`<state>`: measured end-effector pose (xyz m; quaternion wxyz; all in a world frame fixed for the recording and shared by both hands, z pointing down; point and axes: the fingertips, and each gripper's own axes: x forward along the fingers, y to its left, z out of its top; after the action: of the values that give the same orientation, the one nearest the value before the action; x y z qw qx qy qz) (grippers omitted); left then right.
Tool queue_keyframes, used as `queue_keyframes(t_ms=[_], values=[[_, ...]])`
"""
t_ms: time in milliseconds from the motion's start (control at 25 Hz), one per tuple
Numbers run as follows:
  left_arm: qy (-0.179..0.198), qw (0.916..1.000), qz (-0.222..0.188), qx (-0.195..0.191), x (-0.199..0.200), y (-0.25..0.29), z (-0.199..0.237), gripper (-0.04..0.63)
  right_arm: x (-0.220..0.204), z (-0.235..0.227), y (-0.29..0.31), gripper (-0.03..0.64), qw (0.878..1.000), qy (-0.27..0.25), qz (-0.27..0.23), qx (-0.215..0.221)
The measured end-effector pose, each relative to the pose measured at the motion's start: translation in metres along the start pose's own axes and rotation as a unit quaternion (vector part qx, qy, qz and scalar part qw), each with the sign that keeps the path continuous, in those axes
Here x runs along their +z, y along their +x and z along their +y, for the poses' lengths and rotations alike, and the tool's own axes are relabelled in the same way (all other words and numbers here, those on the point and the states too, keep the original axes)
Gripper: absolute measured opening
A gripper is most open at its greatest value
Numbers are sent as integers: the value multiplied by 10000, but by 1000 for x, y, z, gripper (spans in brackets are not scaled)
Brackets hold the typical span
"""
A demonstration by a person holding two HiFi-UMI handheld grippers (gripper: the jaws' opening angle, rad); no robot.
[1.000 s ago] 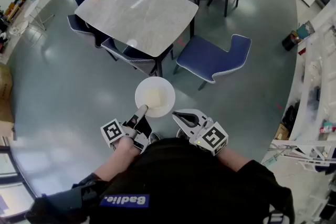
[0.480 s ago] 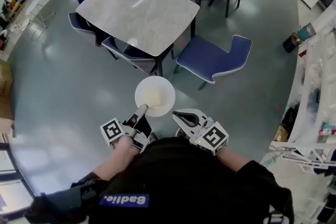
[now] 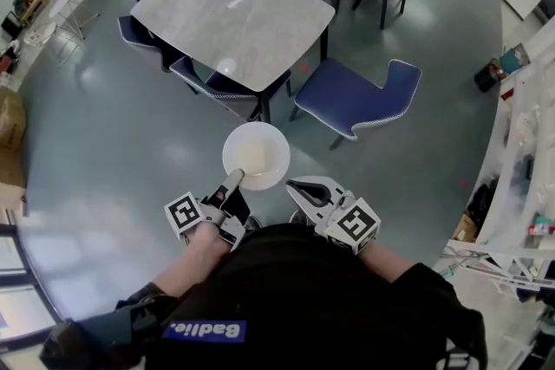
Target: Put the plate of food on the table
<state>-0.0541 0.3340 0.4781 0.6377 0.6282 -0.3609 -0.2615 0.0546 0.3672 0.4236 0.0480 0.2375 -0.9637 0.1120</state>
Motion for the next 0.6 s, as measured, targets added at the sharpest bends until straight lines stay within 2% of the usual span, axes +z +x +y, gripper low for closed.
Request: queue_keyframes(t_ms=[320,480,600], values=[[-16,9997,-230,6,-9,7,1,12,-1,-11,-12,9,9997,-56,-9,218],[-9,9995,-320,-41,-6,11,-2,12,2,-14,-12,9,9996,-6,131,259],[-47,9994,-332,-45,-1,16,-1,12,3,-24,-7,9,9997,-53,27,238]])
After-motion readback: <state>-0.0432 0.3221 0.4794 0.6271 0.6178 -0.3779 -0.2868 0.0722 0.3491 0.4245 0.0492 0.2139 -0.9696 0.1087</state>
